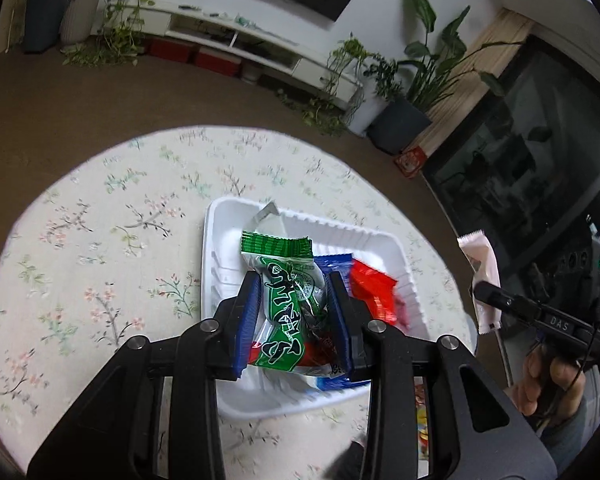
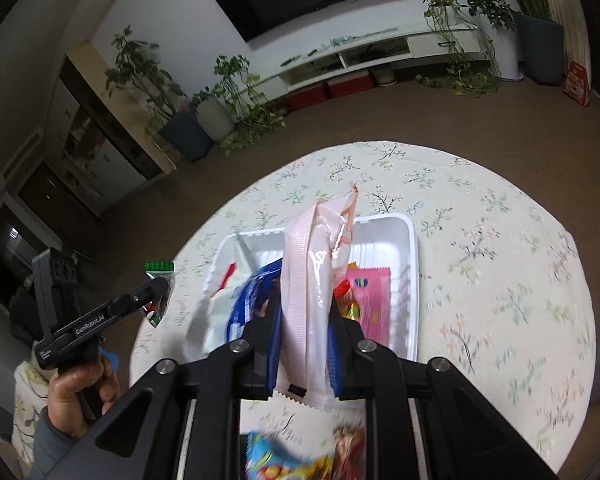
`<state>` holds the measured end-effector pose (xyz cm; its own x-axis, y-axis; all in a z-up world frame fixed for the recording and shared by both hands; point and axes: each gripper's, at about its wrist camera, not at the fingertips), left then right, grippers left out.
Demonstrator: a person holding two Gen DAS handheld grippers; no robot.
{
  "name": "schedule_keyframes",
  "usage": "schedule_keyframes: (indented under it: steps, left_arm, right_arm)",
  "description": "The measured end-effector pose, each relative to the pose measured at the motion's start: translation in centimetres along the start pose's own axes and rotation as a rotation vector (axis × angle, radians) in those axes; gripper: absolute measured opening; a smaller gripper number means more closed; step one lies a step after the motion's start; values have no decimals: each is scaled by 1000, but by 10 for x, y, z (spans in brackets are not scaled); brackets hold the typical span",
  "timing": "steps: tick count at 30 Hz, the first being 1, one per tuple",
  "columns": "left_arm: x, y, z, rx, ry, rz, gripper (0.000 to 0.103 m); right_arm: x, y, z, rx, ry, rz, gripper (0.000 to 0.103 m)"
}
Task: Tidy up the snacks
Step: 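Carry both packets over the white tray and open both tools to release them, then withdraw both tools from the tray toward the black packet and panda bag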
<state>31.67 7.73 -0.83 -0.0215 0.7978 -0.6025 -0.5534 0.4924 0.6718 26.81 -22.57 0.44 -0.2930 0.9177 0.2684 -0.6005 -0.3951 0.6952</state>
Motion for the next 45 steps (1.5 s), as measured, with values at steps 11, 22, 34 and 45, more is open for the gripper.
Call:
schedule_keyframes:
  steps: [11, 22, 34, 45]
  left_arm:
    - [20, -51, -11, 55, 5, -11, 31]
    - [34, -59, -24, 72, 27, 11, 33]
    - [25, -64, -29, 68, 19, 38, 42]
    - [9, -42, -33, 5, -1, 47, 83]
  right_arm:
    - [-19, -58, -14, 120, 22, -38, 21]
    - [-16, -79, -28, 175, 84, -71, 25]
    - [-26, -77, -33, 158, 67, -91, 44]
    - [-28, -52, -32, 89, 40, -85, 55]
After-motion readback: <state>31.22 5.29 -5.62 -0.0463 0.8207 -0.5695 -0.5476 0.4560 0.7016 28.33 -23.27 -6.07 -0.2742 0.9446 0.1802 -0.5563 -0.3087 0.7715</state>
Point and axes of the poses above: each gripper's, at about its wrist camera, not at the fingertips, and y roughly against the way its jaws point, x to its left, z to its top, and after that the axes turned 15 degrees about y, right-handed
